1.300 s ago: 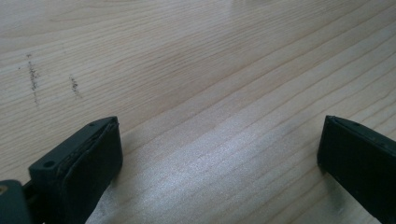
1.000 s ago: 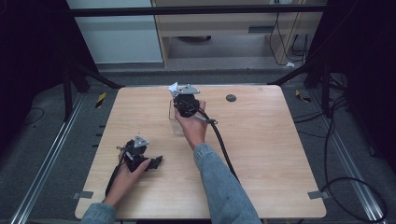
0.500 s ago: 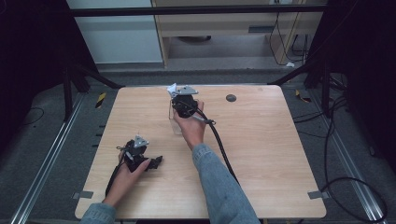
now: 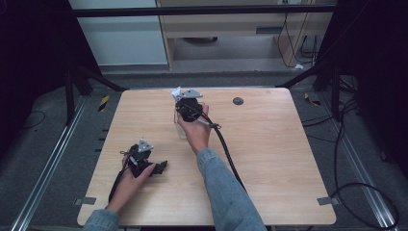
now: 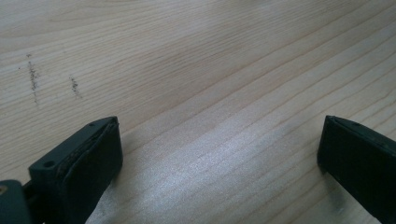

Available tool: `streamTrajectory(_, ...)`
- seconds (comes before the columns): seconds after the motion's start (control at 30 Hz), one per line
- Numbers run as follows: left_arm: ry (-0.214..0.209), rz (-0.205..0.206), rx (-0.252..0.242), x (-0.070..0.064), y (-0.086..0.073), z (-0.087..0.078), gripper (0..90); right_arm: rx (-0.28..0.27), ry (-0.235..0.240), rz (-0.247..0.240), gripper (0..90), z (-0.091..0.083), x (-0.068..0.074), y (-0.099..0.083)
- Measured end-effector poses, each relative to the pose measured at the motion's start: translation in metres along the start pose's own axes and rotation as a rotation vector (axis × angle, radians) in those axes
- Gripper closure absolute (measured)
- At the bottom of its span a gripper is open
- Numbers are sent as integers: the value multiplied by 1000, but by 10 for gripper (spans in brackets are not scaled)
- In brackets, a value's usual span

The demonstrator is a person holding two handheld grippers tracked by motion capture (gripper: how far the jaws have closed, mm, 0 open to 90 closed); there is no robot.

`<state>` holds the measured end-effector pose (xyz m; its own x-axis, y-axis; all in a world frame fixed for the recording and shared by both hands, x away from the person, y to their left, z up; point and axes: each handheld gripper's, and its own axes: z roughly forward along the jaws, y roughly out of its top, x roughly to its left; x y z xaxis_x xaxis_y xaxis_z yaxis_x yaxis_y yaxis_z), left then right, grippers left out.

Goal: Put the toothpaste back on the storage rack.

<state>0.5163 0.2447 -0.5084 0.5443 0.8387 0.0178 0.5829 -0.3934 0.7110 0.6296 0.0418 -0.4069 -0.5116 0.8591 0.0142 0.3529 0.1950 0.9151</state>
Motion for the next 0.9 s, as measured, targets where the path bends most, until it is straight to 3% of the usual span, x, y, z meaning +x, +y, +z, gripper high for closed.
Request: streamTrajectory(0.9, 0, 0, 0, 0, 0, 0, 0, 10, -5, 8, 792, 5, -1, 2)
